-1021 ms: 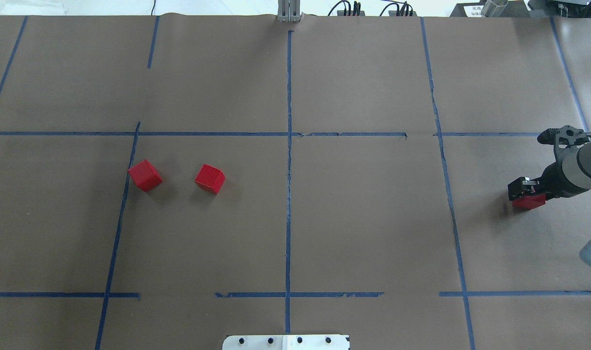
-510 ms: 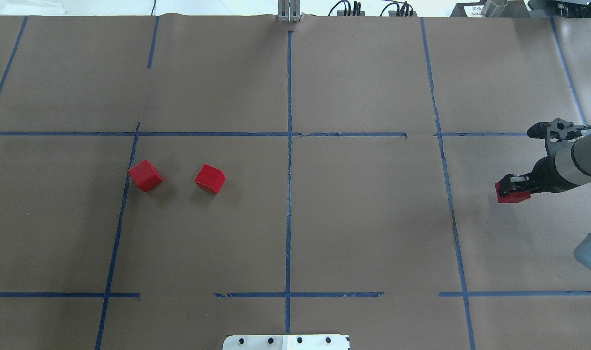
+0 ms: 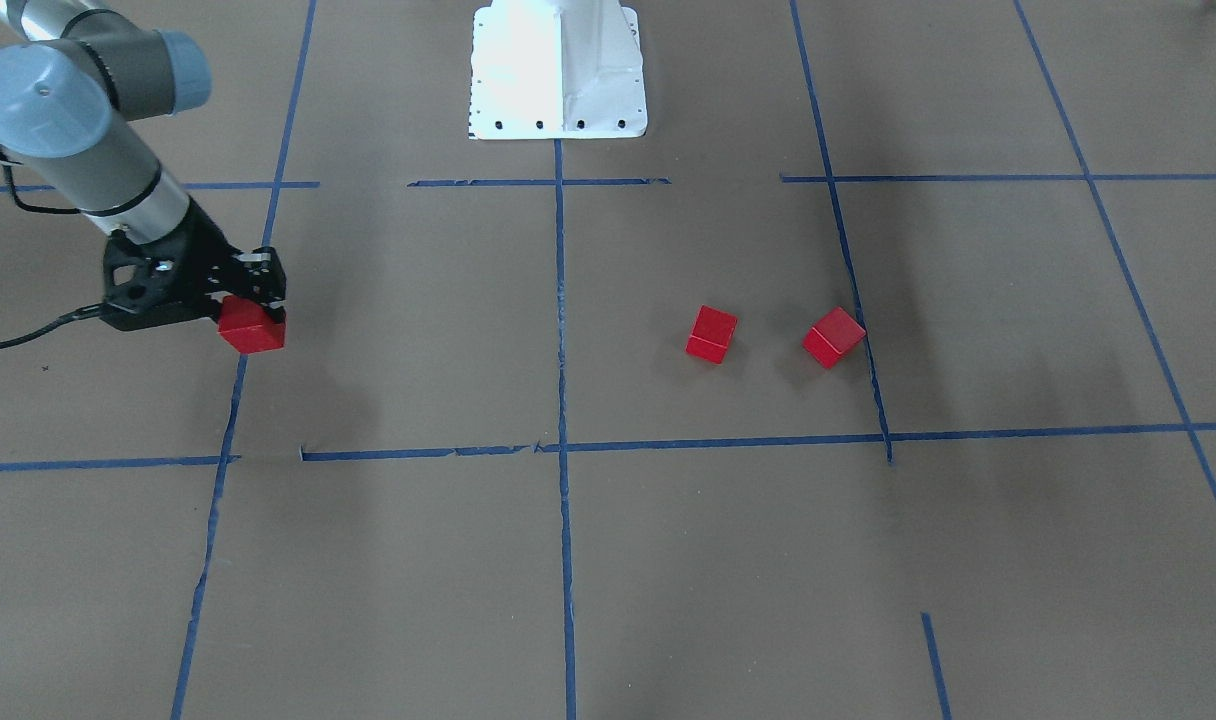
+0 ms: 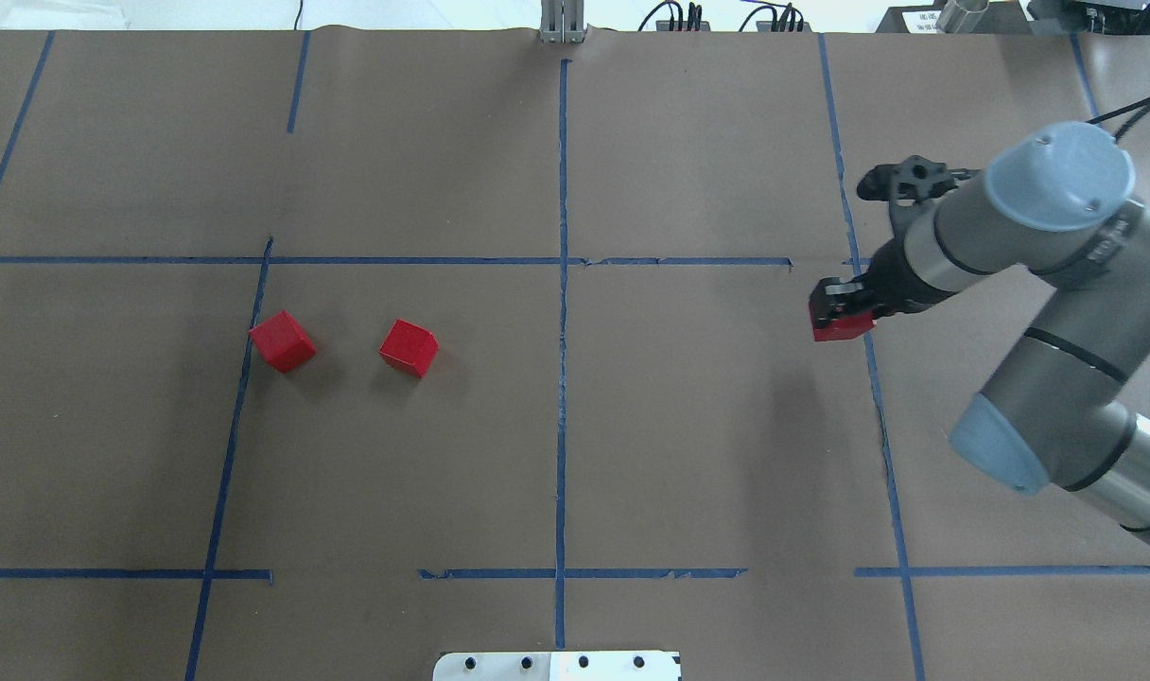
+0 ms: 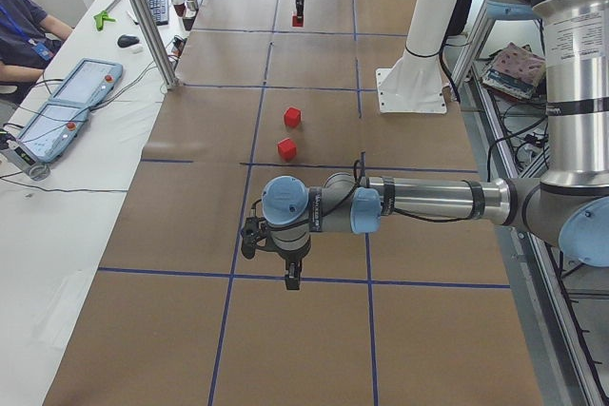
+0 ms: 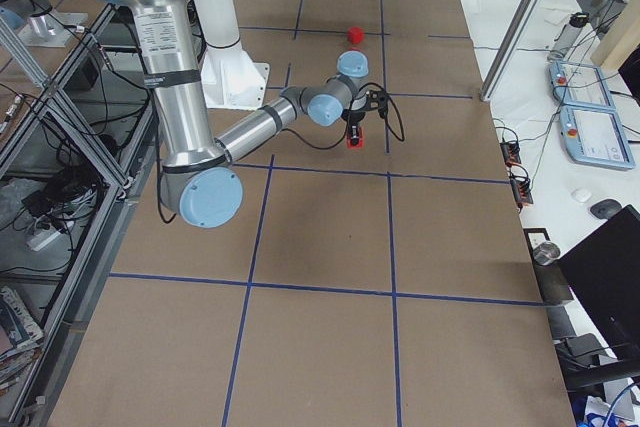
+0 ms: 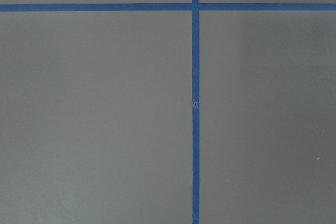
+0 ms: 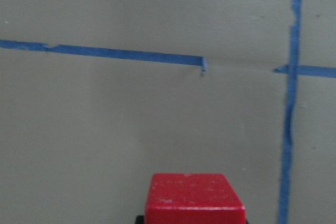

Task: Form red blocks into L shape at center
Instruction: 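Carry the red cube with the right gripper toward the table center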

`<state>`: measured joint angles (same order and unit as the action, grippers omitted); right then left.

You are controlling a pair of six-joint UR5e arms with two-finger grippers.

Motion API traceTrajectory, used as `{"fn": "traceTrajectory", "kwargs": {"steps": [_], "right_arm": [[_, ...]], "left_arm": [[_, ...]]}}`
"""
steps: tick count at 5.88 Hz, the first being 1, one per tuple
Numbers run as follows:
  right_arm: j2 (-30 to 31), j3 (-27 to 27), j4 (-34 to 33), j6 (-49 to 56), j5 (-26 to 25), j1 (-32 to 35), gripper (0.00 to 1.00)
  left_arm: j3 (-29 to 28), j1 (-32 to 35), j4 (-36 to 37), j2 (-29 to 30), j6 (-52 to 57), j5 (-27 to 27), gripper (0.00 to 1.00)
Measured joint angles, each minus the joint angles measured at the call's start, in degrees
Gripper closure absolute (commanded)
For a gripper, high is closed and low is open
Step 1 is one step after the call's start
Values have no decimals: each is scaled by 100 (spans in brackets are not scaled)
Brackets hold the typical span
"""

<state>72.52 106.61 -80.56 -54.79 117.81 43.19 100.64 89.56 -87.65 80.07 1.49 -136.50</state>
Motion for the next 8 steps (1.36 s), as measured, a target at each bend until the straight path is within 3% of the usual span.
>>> {"fn": "traceTrajectory", "kwargs": {"steps": [2, 4, 6, 7, 8], "right_arm": [[-1267, -452, -599, -728, -527, -790, 100], [-2421, -1563, -628, -1619, -1187, -1542, 100], [-2952, -2186, -620, -1967, -1491, -1950, 98], [-2984, -2237, -621, -1992, -1527, -2010, 62], [-2985, -2253, -625, -1998, -1538, -2027, 1]], "left_arm": [[0, 0, -8, 0, 0, 0, 0], [0, 0, -11, 0, 0, 0, 0], [0, 0, -4, 0, 0, 0, 0], [-3, 0, 3, 0, 0, 0, 0], [-10, 0, 12, -1, 0, 0, 0]]}}
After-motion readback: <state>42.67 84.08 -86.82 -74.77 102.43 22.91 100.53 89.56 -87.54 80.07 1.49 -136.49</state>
